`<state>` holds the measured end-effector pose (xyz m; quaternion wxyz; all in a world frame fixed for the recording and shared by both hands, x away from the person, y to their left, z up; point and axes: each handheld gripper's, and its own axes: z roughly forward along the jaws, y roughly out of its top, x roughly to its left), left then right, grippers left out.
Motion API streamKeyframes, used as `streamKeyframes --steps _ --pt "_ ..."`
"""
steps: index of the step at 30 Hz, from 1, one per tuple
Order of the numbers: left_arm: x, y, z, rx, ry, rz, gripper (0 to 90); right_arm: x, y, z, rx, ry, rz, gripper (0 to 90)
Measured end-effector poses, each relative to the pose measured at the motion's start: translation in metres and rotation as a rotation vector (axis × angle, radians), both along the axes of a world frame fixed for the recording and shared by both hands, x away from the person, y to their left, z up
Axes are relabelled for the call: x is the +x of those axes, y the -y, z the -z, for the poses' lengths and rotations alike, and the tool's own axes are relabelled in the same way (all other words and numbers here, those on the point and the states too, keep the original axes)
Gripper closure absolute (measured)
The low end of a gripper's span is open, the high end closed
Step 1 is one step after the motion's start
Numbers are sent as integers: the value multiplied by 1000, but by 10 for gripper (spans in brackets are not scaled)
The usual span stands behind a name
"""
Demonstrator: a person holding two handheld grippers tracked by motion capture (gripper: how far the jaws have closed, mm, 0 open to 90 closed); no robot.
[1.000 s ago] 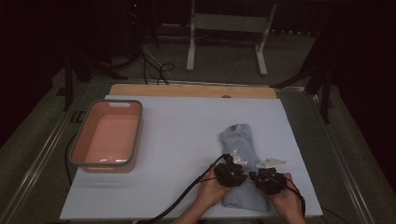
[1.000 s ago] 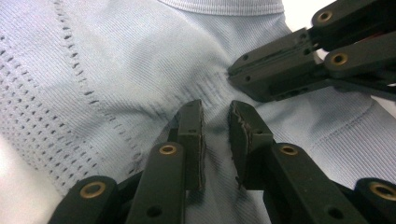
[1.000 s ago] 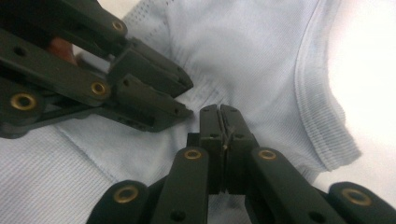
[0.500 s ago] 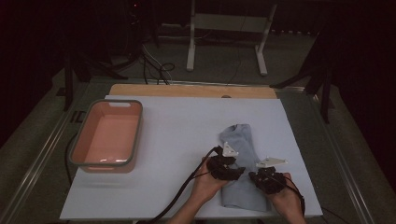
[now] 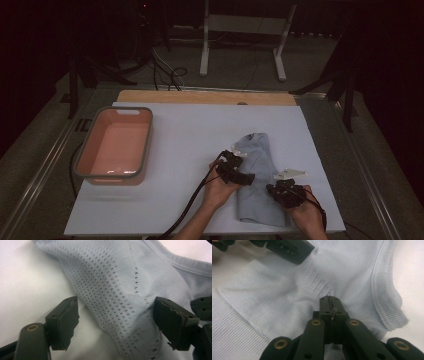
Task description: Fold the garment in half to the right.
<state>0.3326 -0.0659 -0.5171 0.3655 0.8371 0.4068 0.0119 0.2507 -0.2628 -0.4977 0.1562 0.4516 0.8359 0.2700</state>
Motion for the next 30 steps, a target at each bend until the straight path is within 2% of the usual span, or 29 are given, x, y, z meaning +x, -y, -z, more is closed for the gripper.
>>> streamKeyframes --steps 6,9,12,18,21,26,29,30 --pt "2 -1 -1 -27 -6 2 206 0 0 0 -2 -2 1 898" --pt "2 -3 -5 -80 13 -1 207 0 0 0 -2 -3 1 898" --pt "4 -3 -6 -91 19 -14 194 0 0 0 -2 -2 0 898" --pt "9 1 1 -60 -8 -16 193 0 0 0 -3 -3 0 898" --pt "9 2 3 -47 -3 -5 209 0 0 0 -2 -4 -1 898" --pt "9 3 3 -47 -11 7 237 0 0 0 -5 -5 -1 898" --pt "8 3 2 -49 -21 9 284 -1 -1 -1 -7 -5 -1 898" --pt "8 3 2 -59 -34 15 284 -1 -1 -1 -8 -4 -1 898"
